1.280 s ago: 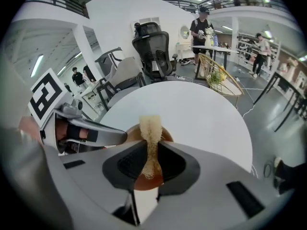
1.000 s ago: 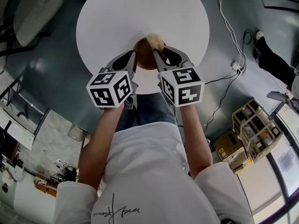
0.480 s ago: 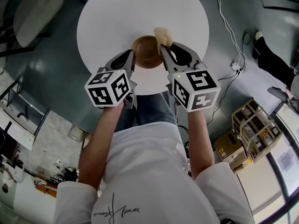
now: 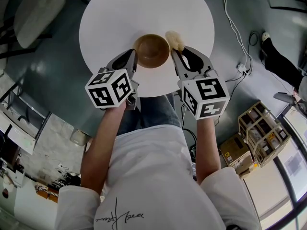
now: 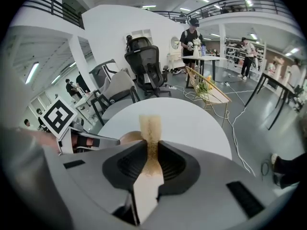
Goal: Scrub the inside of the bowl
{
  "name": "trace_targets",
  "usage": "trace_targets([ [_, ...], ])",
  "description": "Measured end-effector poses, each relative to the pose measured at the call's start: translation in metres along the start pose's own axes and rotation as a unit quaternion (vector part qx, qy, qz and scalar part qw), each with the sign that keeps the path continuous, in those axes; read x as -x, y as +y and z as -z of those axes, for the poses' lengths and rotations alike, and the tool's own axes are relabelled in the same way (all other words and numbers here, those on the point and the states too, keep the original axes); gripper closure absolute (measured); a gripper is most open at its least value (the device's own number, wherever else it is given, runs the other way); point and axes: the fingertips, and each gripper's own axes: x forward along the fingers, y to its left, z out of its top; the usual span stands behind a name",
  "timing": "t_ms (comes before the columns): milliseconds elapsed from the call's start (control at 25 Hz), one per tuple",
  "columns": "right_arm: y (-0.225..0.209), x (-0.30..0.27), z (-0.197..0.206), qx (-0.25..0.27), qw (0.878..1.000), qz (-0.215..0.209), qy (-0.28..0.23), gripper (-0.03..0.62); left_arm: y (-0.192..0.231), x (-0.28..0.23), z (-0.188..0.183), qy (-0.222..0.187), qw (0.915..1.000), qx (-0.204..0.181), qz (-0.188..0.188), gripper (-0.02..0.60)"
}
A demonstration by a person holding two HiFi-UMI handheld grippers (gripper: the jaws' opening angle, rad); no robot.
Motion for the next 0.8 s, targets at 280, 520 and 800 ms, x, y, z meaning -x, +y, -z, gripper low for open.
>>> trace_targets([
  [280,0.005,-0.007,0.022,0.037,0.998,0.000,0.040,0.508,0.002,0.000,-0.003,-0.004,1.0000,0.009,-0.001,0.571],
  [520,0.010,-0.010,0.036,0.037,0.998,-0.002,0.053,0.508,0.002,0.000,-0.004,-0.007,0.9999,0.010,-0.001,0.569],
  [800,0.016,-0.008,0.041,0.035,0.998,-0.005,0.060,0.508,0.002,0.001,-0.005,-0.010,0.9998,0.020,0.000,0.569],
])
